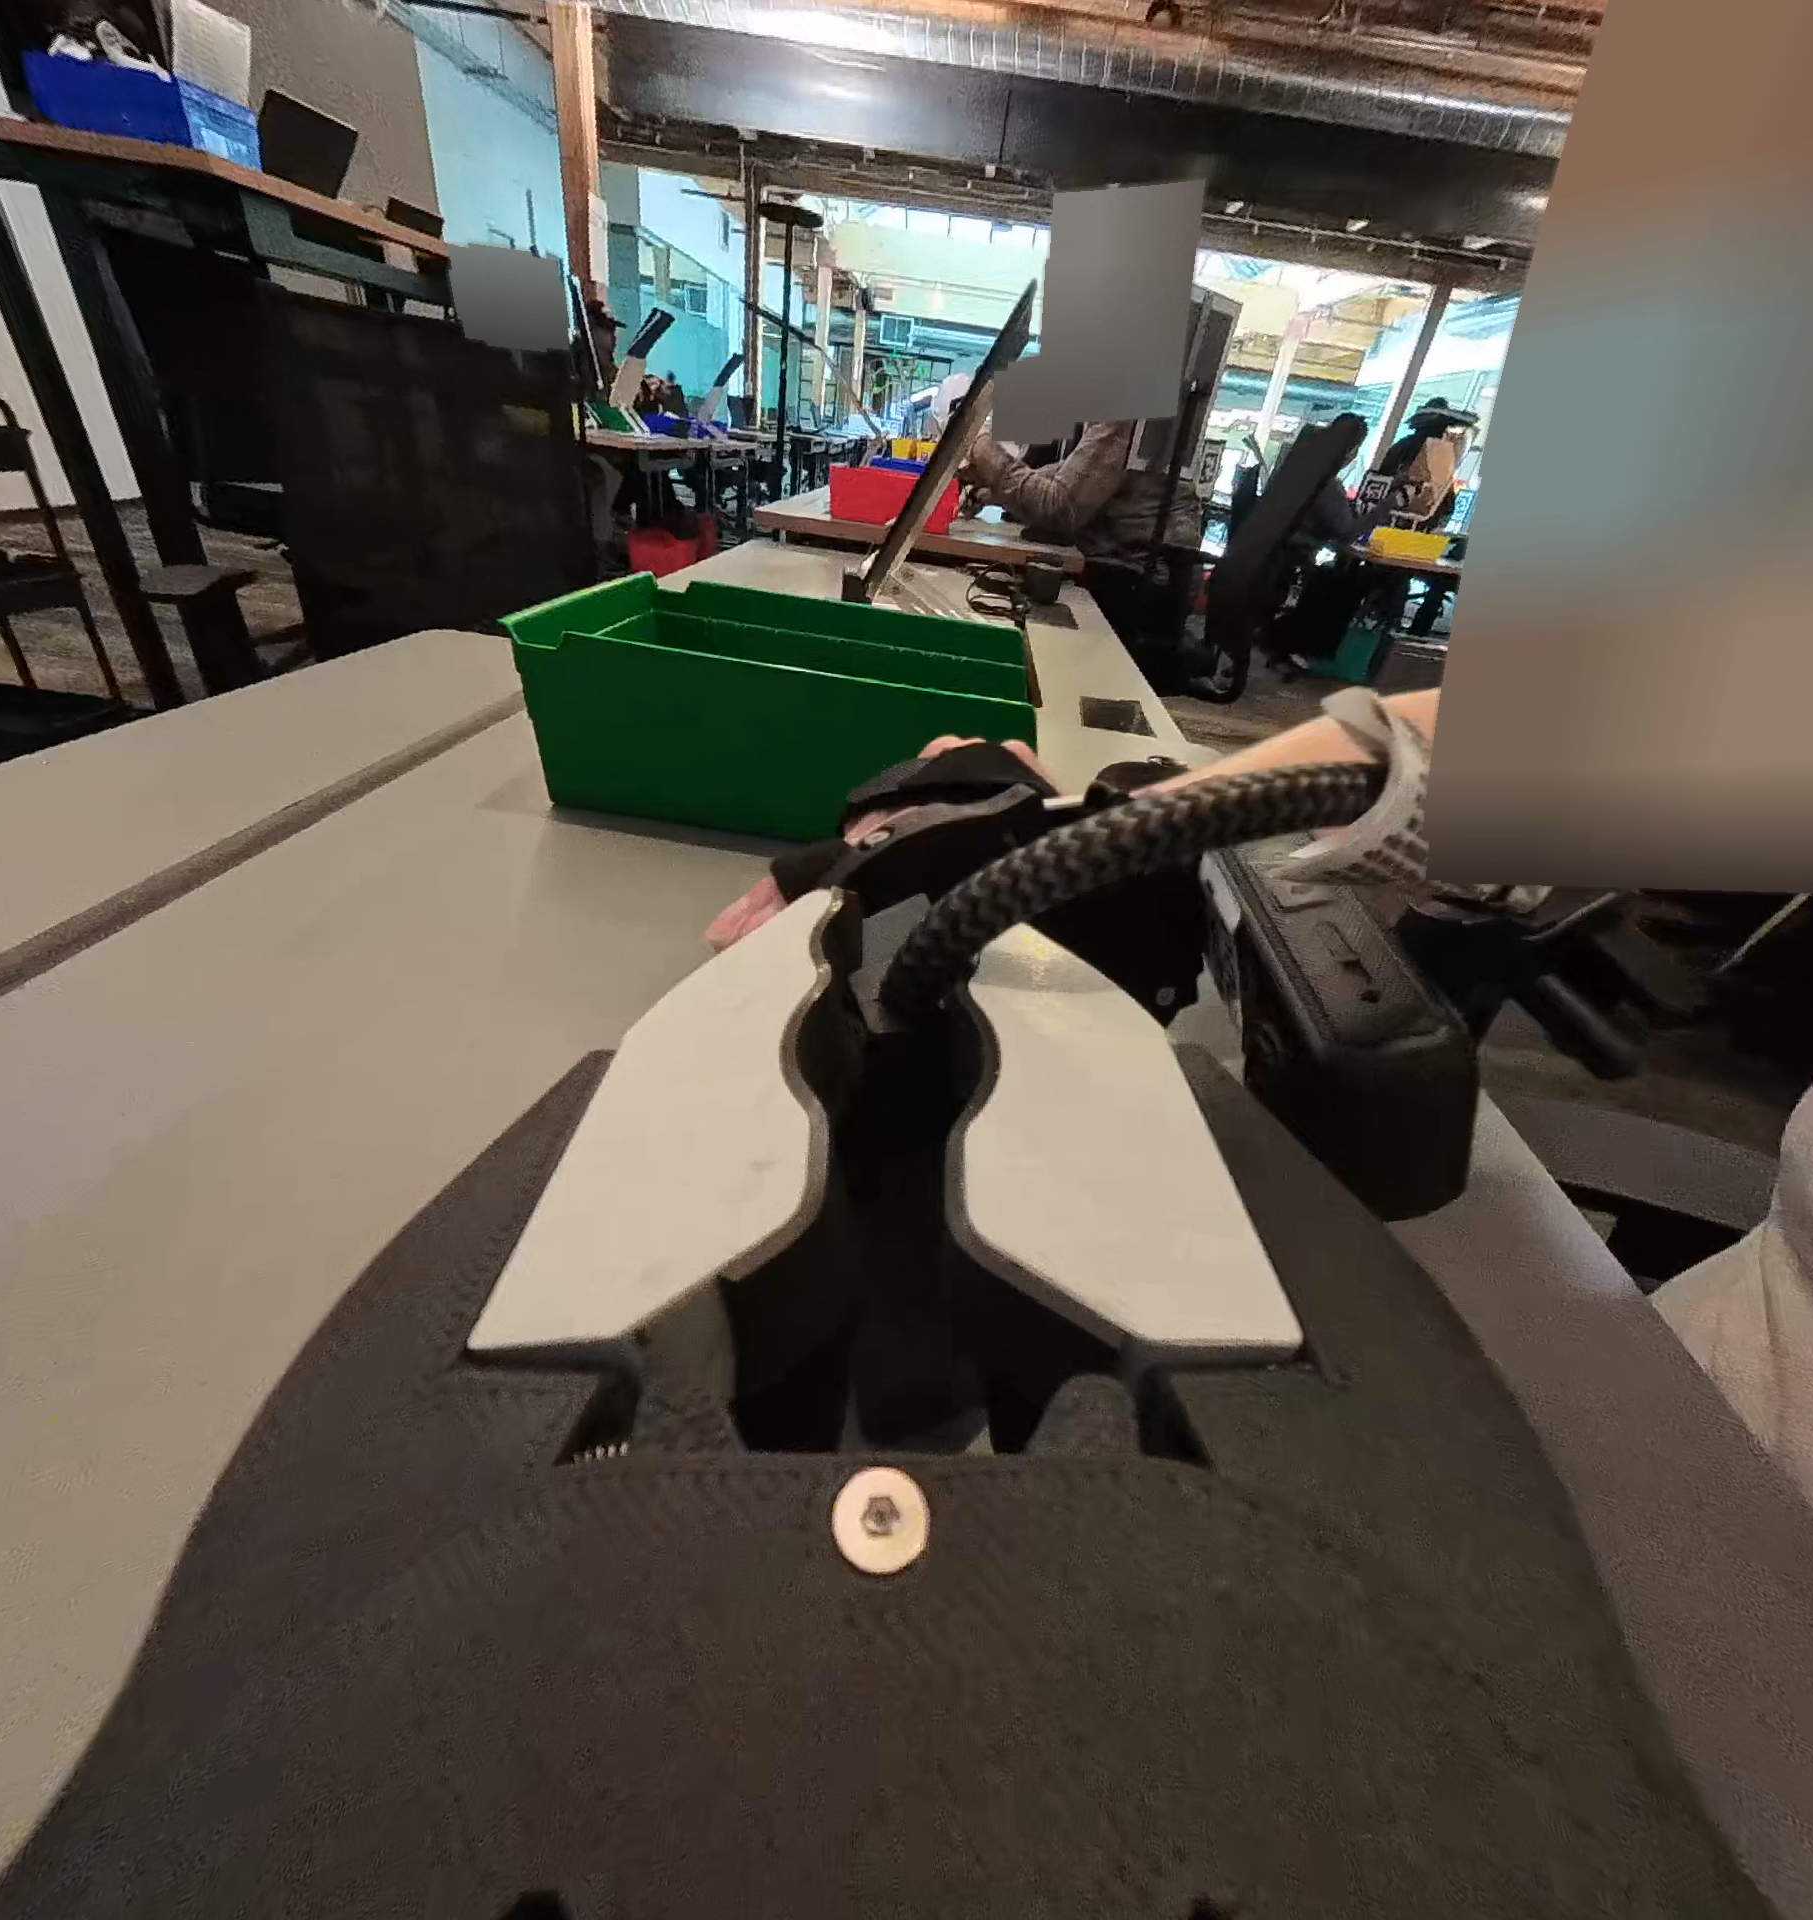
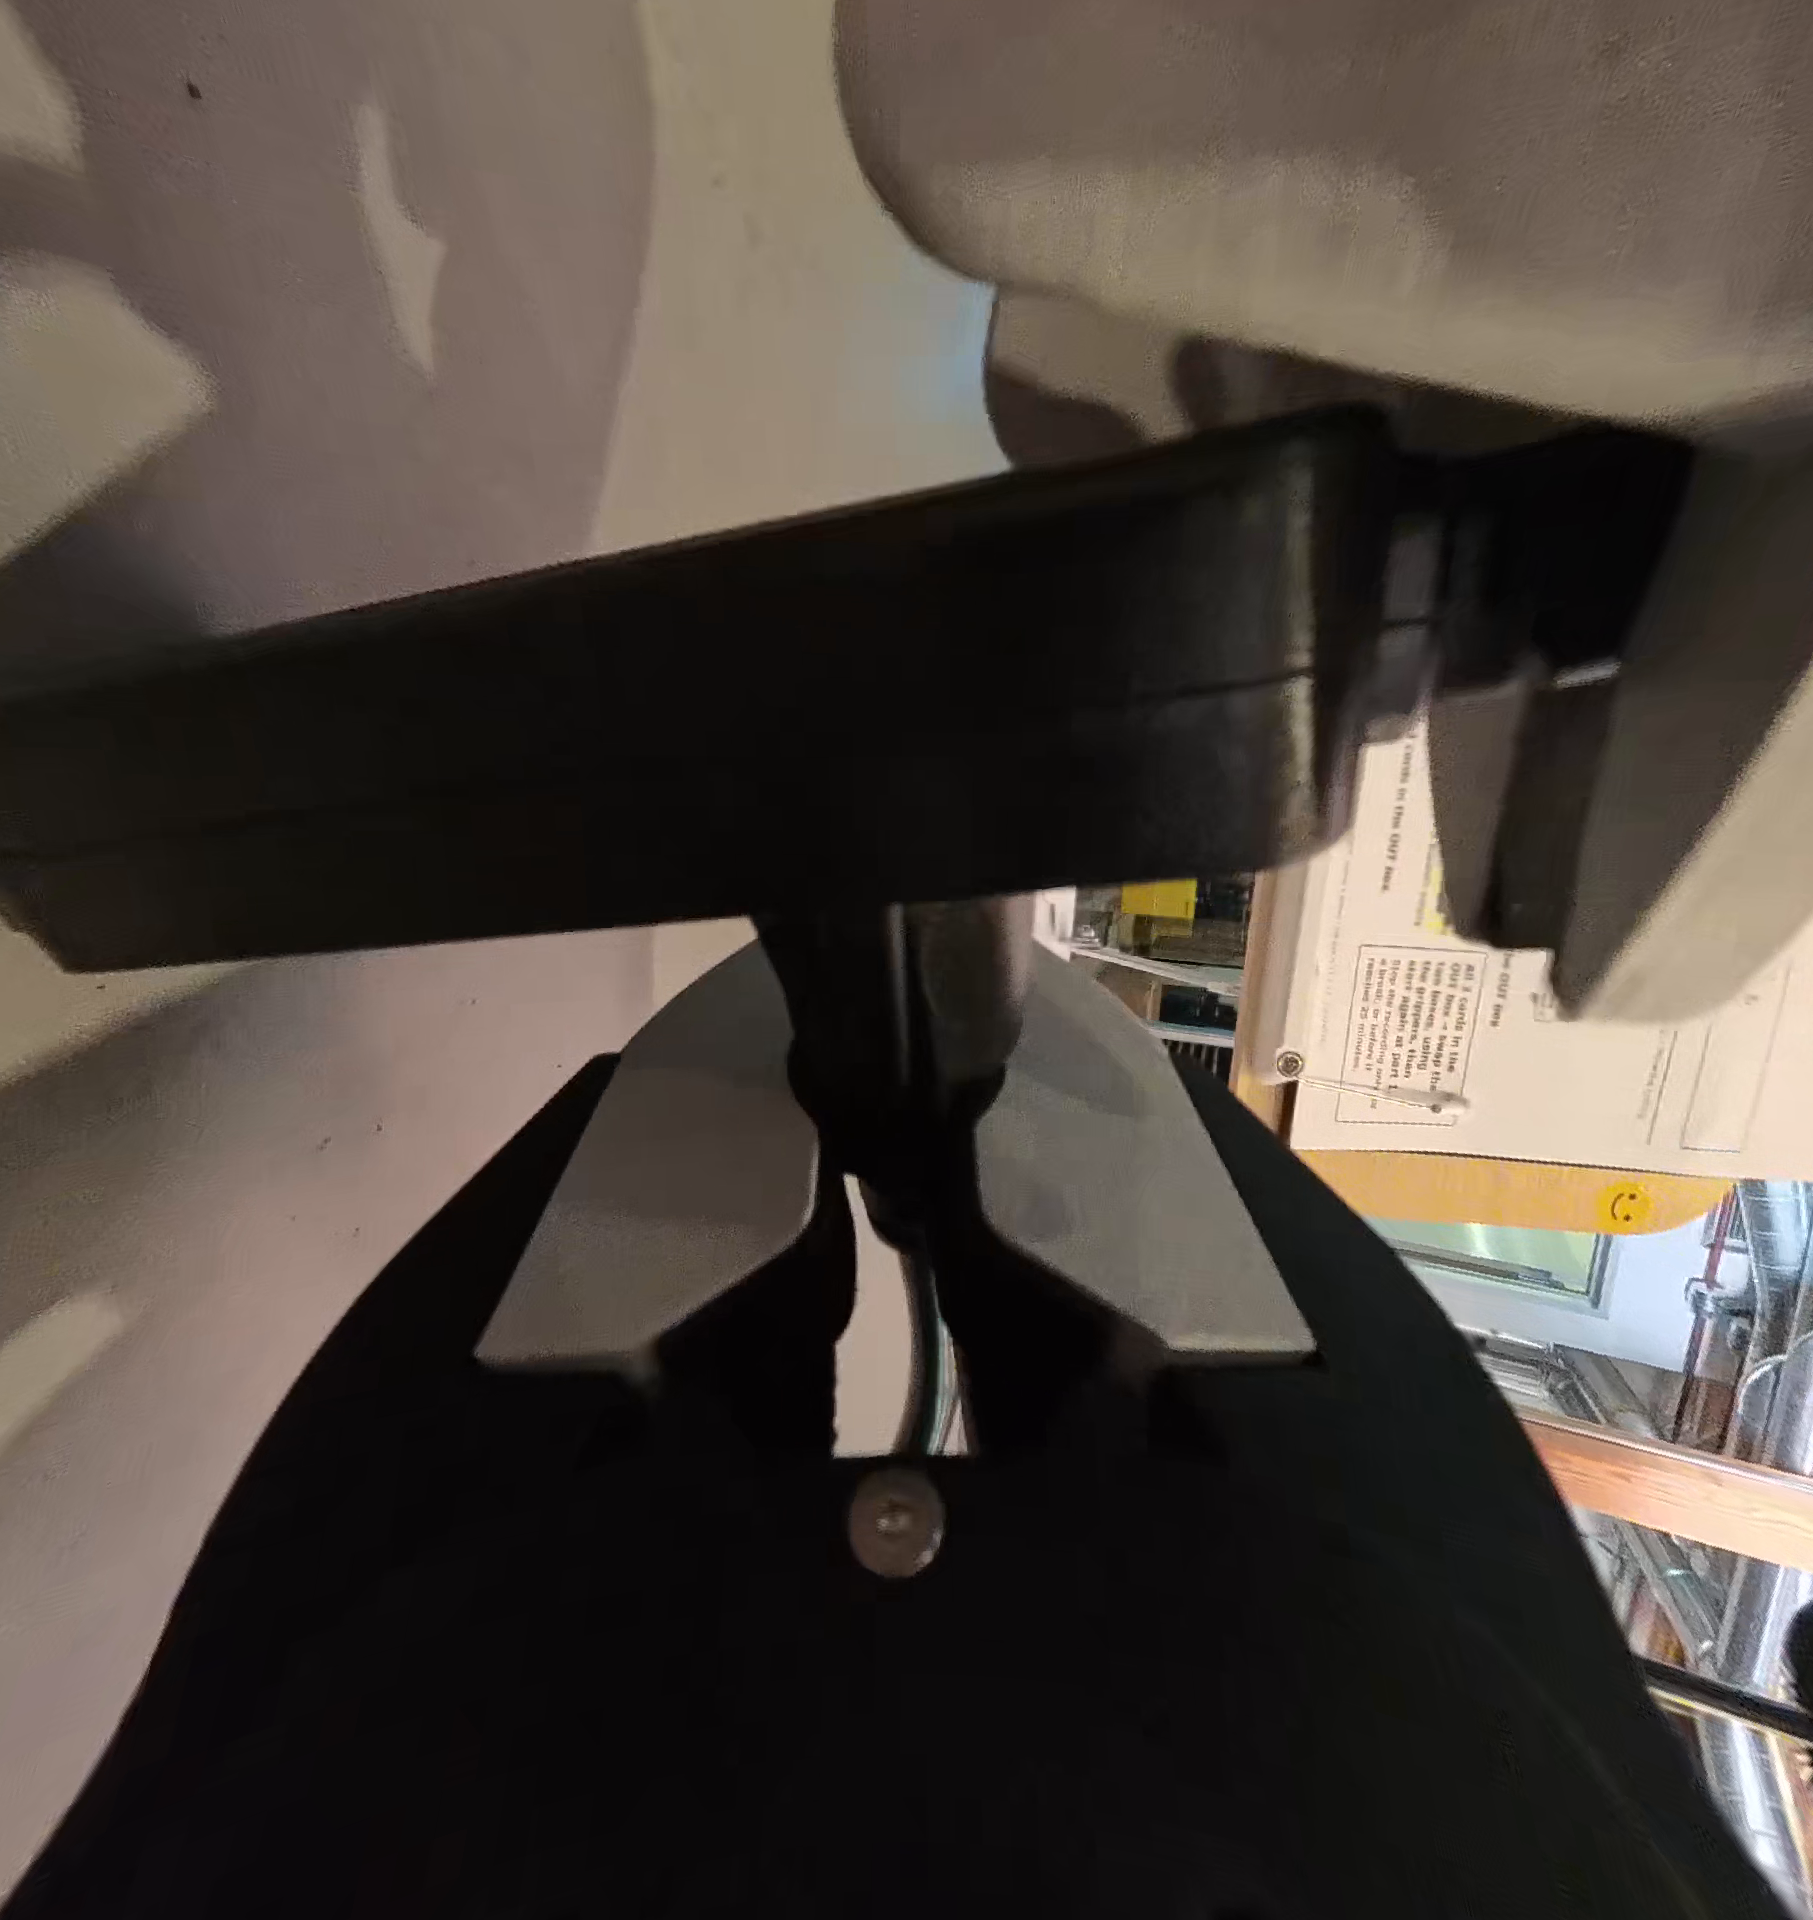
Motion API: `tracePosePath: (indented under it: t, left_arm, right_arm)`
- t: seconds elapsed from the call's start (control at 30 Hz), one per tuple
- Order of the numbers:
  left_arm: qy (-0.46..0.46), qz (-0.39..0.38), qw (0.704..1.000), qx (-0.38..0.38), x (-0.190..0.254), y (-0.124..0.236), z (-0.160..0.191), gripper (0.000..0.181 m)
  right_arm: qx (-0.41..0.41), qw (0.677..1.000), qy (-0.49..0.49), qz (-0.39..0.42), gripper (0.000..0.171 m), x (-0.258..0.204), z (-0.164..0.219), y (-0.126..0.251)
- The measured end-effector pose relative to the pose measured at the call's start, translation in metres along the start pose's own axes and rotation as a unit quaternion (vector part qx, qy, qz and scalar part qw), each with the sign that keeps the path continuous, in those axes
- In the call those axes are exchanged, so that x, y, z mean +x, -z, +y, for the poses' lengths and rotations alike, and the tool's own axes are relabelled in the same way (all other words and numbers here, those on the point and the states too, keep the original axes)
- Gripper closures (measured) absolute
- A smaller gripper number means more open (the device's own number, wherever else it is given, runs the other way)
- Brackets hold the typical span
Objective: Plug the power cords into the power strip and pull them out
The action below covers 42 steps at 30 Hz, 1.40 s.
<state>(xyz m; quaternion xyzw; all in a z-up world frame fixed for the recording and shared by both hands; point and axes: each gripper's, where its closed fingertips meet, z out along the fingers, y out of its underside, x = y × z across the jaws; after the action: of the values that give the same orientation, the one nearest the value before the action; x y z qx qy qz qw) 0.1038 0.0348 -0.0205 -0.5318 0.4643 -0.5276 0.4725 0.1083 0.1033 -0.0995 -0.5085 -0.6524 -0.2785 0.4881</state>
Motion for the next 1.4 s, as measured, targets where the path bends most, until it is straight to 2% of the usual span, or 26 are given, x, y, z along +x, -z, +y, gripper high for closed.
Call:
tracePosePath:
  t: [0.1, 0.47, 0.67, 0.77, 0.8, 0.87, 0.97, 1.1, 1.2, 1.27, 1.3, 1.37, 1.4]
  left_arm:
    - [-0.014, -0.002, 1.000, -0.005, 0.003, -0.001, 0.001, 0.167]
    - [0.037, 0.018, 0.999, 0.011, 0.004, -0.006, 0.003, 0.168]
    - [0.075, 0.011, 0.997, 0.031, -0.009, -0.011, 0.001, 0.167]
    - [0.104, -0.038, 0.989, 0.102, -0.033, 0.007, -0.013, 0.144]
    - [0.113, -0.053, 0.987, 0.098, -0.040, 0.014, -0.011, 0.134]
    - [0.115, -0.074, 0.990, 0.032, -0.047, 0.018, 0.010, 0.126]
    - [0.145, -0.060, 0.987, -0.022, -0.043, 0.004, 0.035, 0.113]
    - [0.179, -0.025, 0.980, -0.085, -0.028, -0.022, 0.057, 0.114]
    - [0.160, -0.063, 0.971, -0.164, -0.028, -0.030, 0.079, 0.136]
    - [0.172, -0.060, 0.972, -0.148, -0.028, -0.030, 0.074, 0.137]
    - [0.178, -0.056, 0.973, -0.135, -0.029, -0.027, 0.069, 0.137]
    - [0.203, -0.045, 0.973, -0.102, -0.034, -0.016, 0.056, 0.138]
    - [0.214, -0.037, 0.972, -0.086, -0.034, -0.010, 0.049, 0.138]
  right_arm:
    - [0.013, 1.000, -0.024, 0.003, 0.154, -0.001, 0.000, 0.002]
    - [0.057, 0.995, -0.087, 0.004, 0.156, -0.008, 0.000, 0.014]
    - [0.038, 0.991, -0.128, 0.032, 0.155, -0.005, 0.006, 0.007]
    - [-0.011, 0.989, -0.136, 0.053, 0.157, 0.001, 0.025, -0.001]
    - [-0.009, 0.985, -0.169, 0.035, 0.157, -0.002, 0.030, -0.004]
    - [-0.010, 0.967, -0.254, -0.017, 0.154, -0.013, 0.038, -0.009]
    - [-0.024, 0.946, -0.319, -0.048, 0.153, -0.019, 0.047, -0.012]
    - [-0.023, 0.934, -0.351, -0.061, 0.149, -0.017, 0.043, -0.011]
    - [-0.018, 0.928, -0.367, -0.070, 0.146, -0.015, 0.038, -0.009]
    - [-0.001, 0.920, -0.376, -0.109, 0.143, -0.017, 0.034, -0.005]
    - [0.012, 0.911, -0.387, -0.143, 0.136, -0.019, 0.030, -0.001]
    - [0.032, 0.882, -0.413, -0.226, 0.133, -0.023, 0.027, 0.013]
    - [0.045, 0.864, -0.428, -0.260, 0.122, -0.022, 0.026, 0.021]
